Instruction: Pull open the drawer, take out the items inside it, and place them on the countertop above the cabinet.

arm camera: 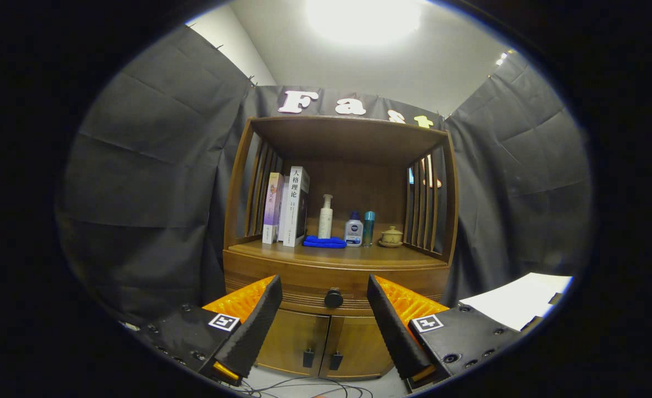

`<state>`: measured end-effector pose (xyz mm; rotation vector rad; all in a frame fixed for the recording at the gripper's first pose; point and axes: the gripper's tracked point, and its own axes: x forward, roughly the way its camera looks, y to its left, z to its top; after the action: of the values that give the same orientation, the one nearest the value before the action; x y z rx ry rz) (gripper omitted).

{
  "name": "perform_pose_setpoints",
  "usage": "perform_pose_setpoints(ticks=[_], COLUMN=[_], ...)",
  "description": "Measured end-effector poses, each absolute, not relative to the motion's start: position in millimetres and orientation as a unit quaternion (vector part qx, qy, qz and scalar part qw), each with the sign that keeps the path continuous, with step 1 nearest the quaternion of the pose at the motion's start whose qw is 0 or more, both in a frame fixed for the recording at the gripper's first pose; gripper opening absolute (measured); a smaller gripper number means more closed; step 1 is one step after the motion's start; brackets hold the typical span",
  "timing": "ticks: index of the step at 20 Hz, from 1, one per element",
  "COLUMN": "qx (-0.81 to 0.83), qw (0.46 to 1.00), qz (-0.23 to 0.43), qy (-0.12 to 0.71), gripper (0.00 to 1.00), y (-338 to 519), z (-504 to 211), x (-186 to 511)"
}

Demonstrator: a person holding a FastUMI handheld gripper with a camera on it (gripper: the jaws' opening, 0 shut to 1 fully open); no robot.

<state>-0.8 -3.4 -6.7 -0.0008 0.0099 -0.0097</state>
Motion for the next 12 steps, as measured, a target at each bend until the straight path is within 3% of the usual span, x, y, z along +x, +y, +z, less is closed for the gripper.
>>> perform_pose_setpoints(ticks=[12], qx=[0.022], qw=[1.000], qz=[-0.018], qy=[-0.008], gripper=[0.97], y=[-14], z=[3], x=[6])
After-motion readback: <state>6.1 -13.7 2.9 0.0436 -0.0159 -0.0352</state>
